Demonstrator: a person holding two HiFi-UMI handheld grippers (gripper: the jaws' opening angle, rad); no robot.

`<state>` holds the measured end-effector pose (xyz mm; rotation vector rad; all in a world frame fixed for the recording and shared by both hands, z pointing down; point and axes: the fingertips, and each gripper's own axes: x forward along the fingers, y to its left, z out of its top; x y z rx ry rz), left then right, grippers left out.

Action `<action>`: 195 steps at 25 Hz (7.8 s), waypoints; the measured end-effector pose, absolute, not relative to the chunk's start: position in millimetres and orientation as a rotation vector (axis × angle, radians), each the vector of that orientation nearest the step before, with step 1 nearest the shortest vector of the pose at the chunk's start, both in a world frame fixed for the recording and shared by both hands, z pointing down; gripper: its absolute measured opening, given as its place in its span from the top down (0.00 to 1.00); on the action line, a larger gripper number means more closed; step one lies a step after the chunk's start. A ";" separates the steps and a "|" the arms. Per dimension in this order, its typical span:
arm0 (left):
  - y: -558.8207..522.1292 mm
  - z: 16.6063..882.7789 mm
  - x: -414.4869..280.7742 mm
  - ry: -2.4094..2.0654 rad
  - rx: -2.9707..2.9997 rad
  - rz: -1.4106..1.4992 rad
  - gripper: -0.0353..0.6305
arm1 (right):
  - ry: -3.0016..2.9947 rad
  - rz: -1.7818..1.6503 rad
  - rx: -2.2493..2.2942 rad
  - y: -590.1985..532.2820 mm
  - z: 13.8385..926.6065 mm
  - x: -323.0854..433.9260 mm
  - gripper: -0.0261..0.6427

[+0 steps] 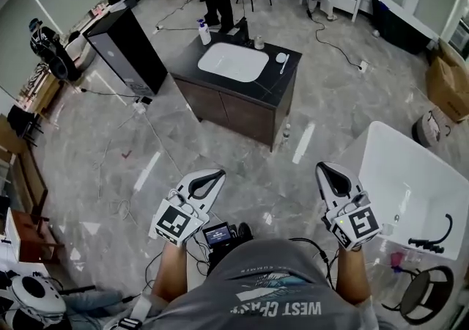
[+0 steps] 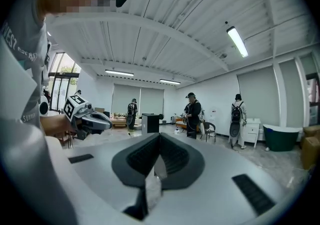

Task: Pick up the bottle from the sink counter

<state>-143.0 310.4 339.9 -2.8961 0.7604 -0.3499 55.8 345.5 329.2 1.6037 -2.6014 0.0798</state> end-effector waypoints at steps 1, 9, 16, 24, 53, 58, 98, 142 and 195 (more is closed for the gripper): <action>304.8 340.4 -144.9 0.743 -2.904 -0.345 0.94 | -2.590 0.078 1.616 341.9 328.8 53.2 0.96; 263.2 358.2 -162.2 0.628 -2.944 -0.355 0.94 | -2.482 0.057 1.719 324.2 325.6 40.8 0.96; 240.4 356.6 -163.7 0.592 -2.985 -0.315 0.94 | -2.437 0.041 1.728 304.4 319.3 34.8 0.96; 212.2 362.4 -157.2 0.688 -2.985 -0.362 0.94 | -2.506 0.065 1.639 256.3 324.3 44.5 0.96; 111.1 354.8 -67.8 1.049 -2.881 -0.443 0.94 | -2.765 0.184 1.237 84.7 357.2 112.6 0.96; 67.7 374.6 -80.3 0.976 -2.948 -0.470 0.94 | -2.702 0.180 1.328 53.7 366.7 107.7 0.96; -138.2 364.5 -76.3 0.799 -2.990 -0.413 0.94 | -2.646 0.160 1.449 -146.1 342.1 102.9 0.96; -332.3 397.6 -9.7 0.528 -3.076 -0.391 0.94 | -2.470 0.236 1.604 -292.1 376.8 148.9 0.96; -404.1 492.5 -32.6 1.091 -3.219 -0.591 0.94 | -2.430 0.531 1.007 -490.0 585.8 107.0 0.79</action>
